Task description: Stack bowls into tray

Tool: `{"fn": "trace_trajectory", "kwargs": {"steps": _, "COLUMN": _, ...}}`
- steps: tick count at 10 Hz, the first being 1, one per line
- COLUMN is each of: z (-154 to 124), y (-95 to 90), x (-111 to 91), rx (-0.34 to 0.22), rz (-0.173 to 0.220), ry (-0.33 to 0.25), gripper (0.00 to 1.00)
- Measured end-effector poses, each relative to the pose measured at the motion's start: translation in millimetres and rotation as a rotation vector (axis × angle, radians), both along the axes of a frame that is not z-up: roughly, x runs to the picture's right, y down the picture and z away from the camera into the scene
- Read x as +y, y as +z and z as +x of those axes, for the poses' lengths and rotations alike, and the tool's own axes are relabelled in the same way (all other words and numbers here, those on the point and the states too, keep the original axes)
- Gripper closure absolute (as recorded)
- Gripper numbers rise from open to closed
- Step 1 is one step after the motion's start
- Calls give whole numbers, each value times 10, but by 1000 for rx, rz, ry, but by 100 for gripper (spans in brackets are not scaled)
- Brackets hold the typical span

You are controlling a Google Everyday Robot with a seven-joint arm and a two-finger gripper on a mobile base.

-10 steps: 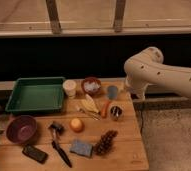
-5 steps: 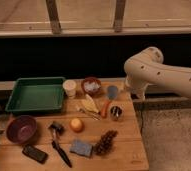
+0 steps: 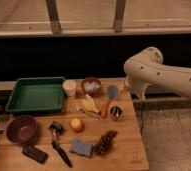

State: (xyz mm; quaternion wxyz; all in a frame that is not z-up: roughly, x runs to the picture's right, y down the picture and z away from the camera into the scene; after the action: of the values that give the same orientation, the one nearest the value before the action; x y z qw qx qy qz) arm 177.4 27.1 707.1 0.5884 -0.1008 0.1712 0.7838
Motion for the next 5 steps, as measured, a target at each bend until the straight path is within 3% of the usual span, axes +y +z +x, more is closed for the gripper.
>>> {"fn": "trace_trajectory", "kwargs": {"steps": 3, "z": -310, "y": 160, "x": -162, "rx": -101, "rz": 116, "ry": -49, "gripper": 35}}
{"fn": "trace_trajectory", "kwargs": {"steps": 5, "z": -726, "y": 354, "x": -344, "rx": -175, "rz": 151, "ry": -98, "gripper": 35}}
